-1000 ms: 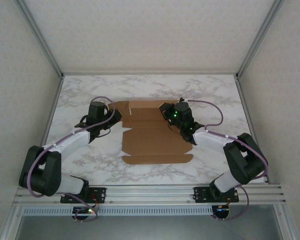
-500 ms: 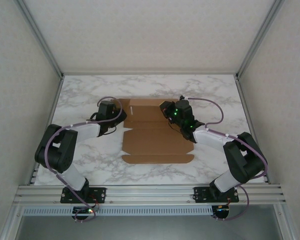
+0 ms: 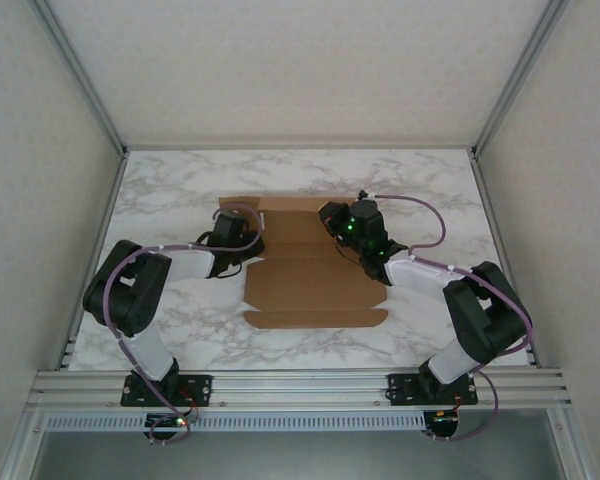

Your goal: Fold the paper box

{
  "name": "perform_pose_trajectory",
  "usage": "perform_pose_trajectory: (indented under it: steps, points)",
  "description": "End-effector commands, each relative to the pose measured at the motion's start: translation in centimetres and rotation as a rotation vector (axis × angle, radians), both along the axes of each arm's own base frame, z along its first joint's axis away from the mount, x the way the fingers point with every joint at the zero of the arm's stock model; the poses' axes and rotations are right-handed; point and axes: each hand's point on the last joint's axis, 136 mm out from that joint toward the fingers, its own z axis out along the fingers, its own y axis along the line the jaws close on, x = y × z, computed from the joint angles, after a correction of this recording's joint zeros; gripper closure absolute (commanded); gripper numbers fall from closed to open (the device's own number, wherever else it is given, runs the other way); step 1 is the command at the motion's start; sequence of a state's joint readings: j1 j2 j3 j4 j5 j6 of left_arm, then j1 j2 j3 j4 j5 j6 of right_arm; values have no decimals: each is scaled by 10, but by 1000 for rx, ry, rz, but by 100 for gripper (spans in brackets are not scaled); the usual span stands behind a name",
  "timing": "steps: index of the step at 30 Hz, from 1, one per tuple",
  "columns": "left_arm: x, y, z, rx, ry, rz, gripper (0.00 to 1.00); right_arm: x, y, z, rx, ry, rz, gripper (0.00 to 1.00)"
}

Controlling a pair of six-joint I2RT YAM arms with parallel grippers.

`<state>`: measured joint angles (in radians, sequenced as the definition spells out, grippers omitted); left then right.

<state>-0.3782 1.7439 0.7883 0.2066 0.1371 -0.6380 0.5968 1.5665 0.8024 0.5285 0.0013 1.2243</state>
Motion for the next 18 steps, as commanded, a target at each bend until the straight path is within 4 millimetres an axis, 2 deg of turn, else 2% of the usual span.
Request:
perform_pose_trajectory:
  steps: [1,4,13,18]
  points:
    - [-14,1,-16,40,38,-27,57,-15,5,-36,-73,66,73,94]
    - [-13,-10,-8,-33,14,-45,56,-16,6,-37,-70,61,77,94]
    - [-10,-35,54,-221,-152,-105,59,-15,0,-40,-71,41,50,94]
    - [-19,-57,70,-355,-174,-195,59,-16,0,-40,-65,42,50,94]
